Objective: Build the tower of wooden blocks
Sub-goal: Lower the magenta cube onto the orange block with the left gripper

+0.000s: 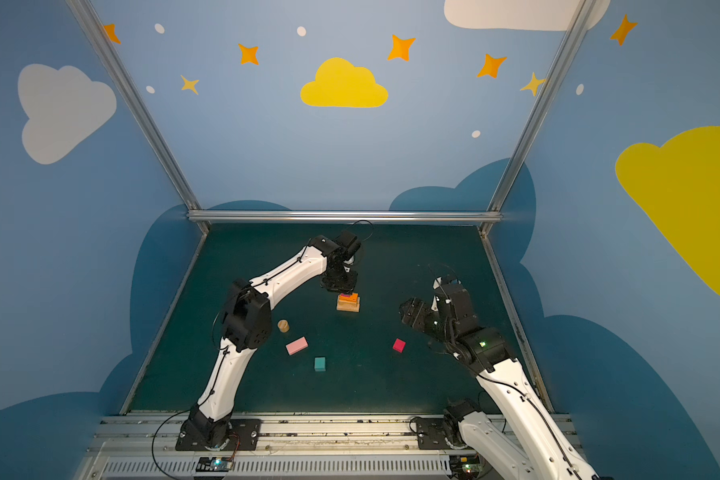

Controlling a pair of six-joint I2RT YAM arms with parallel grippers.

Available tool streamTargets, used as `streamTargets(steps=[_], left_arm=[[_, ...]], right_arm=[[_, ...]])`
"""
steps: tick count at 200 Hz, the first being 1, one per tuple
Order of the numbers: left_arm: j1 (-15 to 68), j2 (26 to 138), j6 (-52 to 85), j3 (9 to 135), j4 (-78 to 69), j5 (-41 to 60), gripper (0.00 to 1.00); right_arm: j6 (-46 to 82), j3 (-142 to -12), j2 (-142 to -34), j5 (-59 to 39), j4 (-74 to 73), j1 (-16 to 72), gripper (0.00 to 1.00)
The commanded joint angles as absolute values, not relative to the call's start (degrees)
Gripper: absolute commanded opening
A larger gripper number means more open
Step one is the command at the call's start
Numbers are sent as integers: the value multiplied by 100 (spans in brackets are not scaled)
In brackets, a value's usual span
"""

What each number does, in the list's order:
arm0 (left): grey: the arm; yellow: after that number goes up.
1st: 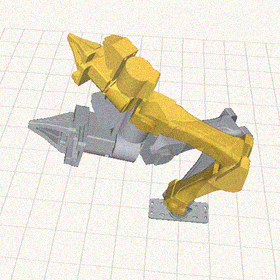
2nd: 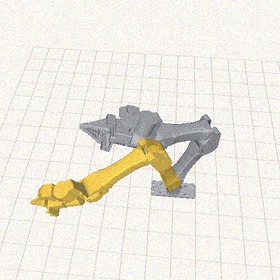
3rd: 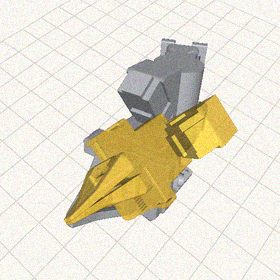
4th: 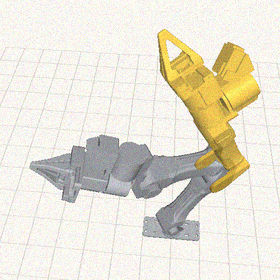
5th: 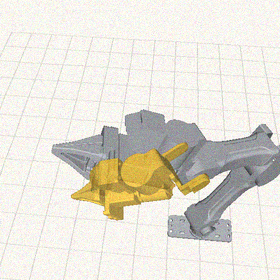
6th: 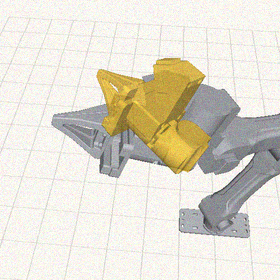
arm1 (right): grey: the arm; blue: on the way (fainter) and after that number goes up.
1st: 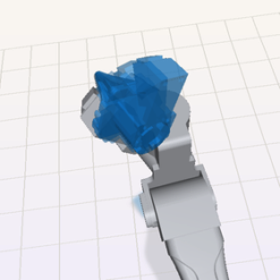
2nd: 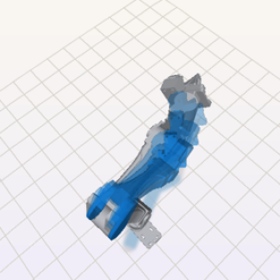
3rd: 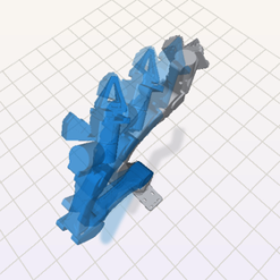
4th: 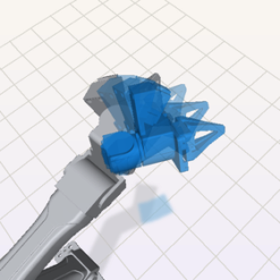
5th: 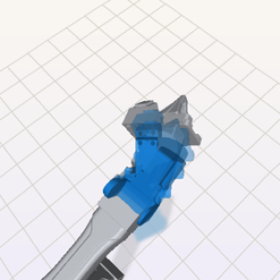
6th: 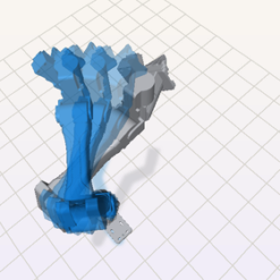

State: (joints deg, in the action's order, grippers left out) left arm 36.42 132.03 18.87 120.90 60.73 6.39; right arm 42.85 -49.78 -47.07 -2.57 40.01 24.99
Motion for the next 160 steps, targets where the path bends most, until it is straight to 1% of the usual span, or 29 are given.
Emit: streamTargets(steps=[1,25,82,119,160], left_arm=[[3619,13263,1821,12194,6277,510,28],[3617,13243,1828,12193,6292,510,29],[3630,13245,1854,12181,6285,562,35],[3635,13250,1853,12182,6282,589,41],[3647,13245,1843,12190,6286,606,43]], right_arm=[[4306,-4913,-4720,-246,3898,2523,86],[4307,-4904,-4743,-264,3885,2523,86],[4317,-4879,-4703,-246,3893,2529,86],[4323,-4862,-4691,-255,3894,2527,86],[4324,-4860,-4682,-248,3888,2527,86]])
